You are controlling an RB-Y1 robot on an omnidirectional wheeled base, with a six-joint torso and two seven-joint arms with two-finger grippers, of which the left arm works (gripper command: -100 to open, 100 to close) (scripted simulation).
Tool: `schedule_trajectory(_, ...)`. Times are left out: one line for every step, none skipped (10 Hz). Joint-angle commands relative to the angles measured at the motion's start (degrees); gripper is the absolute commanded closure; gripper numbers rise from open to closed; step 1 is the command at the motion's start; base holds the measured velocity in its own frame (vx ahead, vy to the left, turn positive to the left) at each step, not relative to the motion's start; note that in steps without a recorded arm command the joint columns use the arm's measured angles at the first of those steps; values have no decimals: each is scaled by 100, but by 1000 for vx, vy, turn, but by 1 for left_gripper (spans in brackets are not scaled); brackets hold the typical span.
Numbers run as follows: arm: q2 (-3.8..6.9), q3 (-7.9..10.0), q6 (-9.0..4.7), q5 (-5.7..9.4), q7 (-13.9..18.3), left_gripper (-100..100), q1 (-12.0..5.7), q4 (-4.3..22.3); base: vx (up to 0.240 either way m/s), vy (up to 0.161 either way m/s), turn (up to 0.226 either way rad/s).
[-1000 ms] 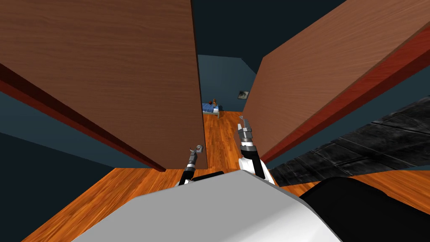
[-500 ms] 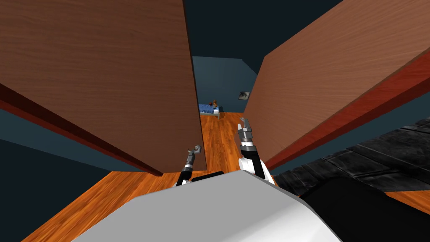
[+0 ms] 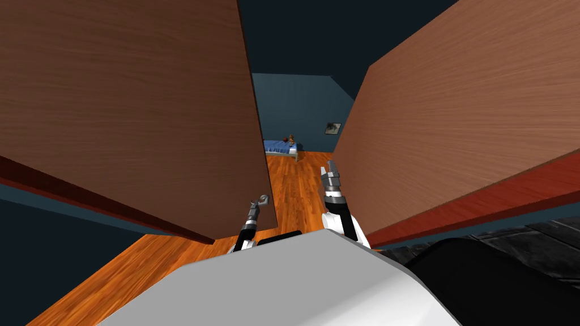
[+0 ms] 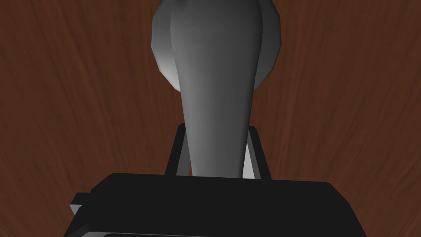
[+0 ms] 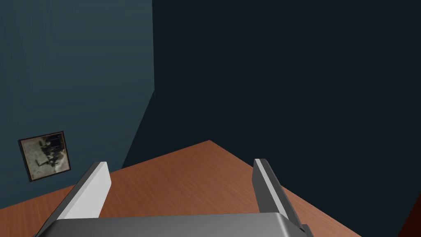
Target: Push the door open
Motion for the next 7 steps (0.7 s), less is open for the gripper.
schedule_trajectory(72,178,8,50,-44,100,42,-83,152,-77,42)
schedule_trajectory(76,222,7,64,-52,100,33,-73,156,-81,66)
schedule_trajectory(75,311,3,91,-68,100,15,-53,149,-122,80)
schedule_trajectory(75,355,1,104,-76,100,6,-43,114,-101,60)
schedule_trajectory(75,355,1,104,-76,100,6,-43,62,-35,5)
schedule_trajectory(62,489,-4,145,-99,100,-21,-13,104,-68,61)
schedule_trajectory(57,533,-6,158,-107,100,-30,-3,144,-93,82)
